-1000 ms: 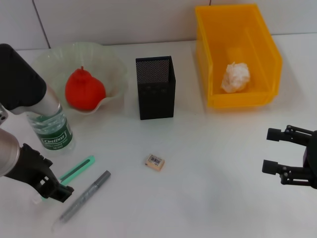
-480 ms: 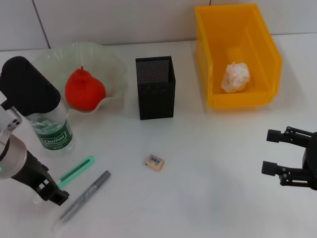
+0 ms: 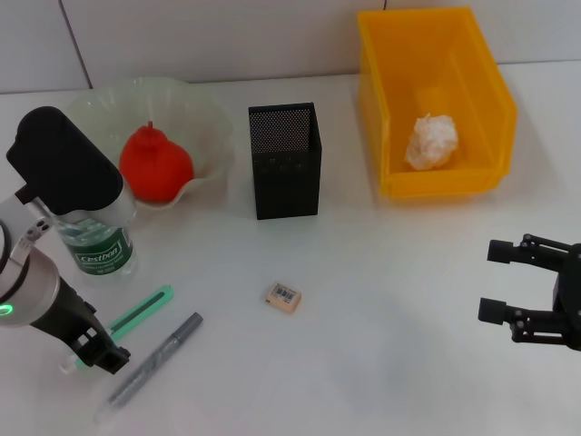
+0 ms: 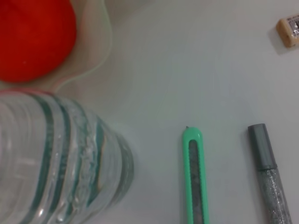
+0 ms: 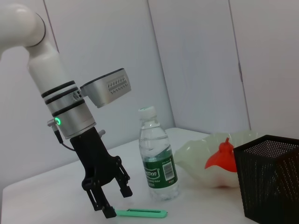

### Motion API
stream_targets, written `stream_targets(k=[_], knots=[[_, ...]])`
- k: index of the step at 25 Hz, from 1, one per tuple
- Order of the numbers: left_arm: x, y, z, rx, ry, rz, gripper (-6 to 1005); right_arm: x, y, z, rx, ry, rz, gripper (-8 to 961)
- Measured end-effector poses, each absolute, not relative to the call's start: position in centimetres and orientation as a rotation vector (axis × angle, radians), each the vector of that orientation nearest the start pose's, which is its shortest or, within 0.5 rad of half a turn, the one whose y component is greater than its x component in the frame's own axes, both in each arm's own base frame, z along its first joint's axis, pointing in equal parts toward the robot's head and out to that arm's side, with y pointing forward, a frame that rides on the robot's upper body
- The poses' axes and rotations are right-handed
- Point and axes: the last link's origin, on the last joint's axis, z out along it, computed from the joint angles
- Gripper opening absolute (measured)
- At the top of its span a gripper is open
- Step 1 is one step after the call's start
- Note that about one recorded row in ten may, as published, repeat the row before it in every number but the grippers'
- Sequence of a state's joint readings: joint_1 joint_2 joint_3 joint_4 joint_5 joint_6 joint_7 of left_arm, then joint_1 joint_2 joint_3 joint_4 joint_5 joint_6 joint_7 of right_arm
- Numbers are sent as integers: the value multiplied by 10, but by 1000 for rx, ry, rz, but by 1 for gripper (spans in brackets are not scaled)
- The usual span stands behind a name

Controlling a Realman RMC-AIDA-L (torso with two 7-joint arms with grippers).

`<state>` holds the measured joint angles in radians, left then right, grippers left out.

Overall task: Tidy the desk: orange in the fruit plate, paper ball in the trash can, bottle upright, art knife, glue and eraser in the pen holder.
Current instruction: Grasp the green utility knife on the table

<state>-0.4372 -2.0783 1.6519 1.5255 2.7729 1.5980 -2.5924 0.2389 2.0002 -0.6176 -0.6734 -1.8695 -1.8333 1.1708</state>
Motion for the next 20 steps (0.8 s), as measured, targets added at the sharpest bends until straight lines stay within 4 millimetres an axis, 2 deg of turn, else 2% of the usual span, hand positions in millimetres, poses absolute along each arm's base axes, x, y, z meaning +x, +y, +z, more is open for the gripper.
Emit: stream_targets(k=[20], knots=[[-206,313,-13,-2538,-745,839,705,326,236,53,-2616,537,858,825]])
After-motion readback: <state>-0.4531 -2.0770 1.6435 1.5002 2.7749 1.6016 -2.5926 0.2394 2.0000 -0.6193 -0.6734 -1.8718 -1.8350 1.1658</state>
